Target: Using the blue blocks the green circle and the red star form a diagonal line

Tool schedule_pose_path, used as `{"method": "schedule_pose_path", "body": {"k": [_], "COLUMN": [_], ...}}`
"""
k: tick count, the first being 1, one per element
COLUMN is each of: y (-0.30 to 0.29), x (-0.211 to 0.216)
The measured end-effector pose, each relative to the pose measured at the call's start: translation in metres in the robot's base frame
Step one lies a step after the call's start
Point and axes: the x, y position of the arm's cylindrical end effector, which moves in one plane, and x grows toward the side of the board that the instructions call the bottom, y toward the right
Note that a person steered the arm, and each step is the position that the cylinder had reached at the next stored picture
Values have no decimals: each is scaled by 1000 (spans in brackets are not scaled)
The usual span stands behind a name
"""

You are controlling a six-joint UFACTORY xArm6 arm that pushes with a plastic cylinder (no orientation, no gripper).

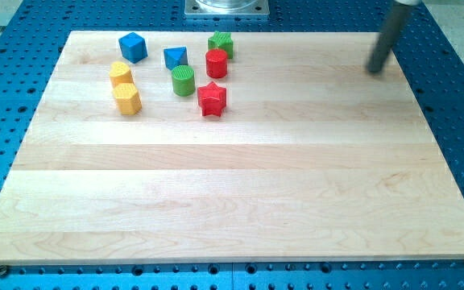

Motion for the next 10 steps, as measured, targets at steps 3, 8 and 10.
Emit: {"method": "schedule_pose_path", "body": {"k": [3,8,10], "y": [-252,-296,-307], "x": [-76,2,-20]}}
